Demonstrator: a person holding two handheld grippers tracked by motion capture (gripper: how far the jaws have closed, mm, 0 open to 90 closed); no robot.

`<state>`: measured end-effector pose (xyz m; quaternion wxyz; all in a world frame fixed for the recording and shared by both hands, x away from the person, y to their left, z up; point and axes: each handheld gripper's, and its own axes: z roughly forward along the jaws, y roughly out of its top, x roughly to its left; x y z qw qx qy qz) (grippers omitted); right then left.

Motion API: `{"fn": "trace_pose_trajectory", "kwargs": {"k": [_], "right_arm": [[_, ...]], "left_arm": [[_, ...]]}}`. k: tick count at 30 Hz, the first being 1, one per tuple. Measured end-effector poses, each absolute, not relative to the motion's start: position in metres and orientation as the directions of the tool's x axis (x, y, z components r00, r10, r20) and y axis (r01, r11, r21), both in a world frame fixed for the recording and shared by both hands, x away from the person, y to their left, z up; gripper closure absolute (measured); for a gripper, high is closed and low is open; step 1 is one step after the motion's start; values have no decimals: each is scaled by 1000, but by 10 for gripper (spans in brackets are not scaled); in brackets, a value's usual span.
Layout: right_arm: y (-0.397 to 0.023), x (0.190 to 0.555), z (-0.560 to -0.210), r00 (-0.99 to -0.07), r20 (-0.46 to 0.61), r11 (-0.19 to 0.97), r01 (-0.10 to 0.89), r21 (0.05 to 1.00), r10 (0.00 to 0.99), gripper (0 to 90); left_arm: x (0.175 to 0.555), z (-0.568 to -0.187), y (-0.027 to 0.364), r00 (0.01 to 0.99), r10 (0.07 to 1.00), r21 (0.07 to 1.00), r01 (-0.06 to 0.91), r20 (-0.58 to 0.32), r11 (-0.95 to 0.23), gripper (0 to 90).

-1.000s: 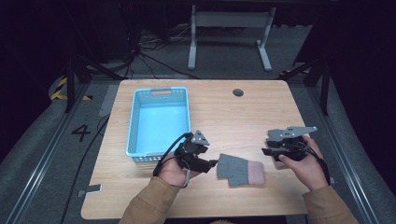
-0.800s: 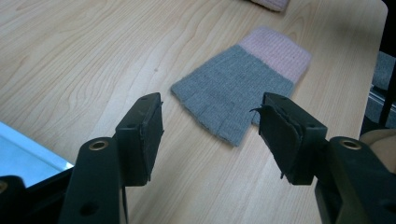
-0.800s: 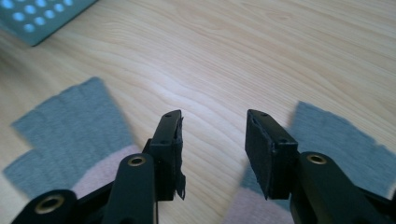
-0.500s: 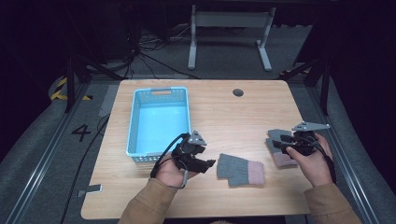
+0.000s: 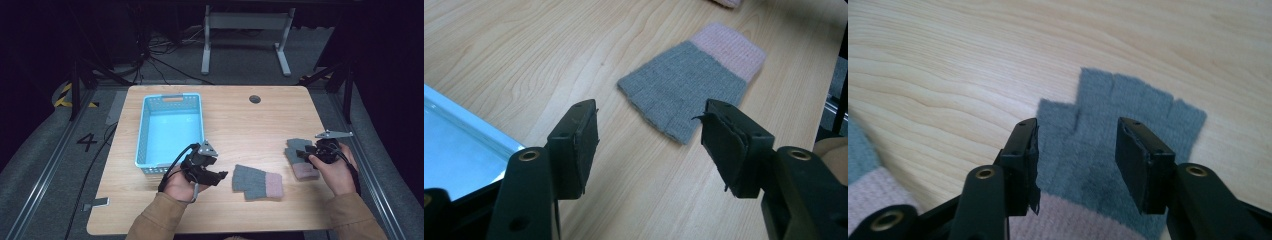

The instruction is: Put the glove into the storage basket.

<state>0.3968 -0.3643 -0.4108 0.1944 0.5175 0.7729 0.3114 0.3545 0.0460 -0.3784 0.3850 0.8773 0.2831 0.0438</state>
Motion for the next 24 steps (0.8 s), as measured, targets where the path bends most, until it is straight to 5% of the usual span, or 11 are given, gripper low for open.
{"fn": "trace_pose_trajectory", "kwargs": {"k": [24], "right_arm": [[-368, 406, -435, -286, 5, 232, 789, 568, 958, 517]], "left_arm": [[355, -380, 45, 840, 525, 696, 460, -140, -551, 398]]}}
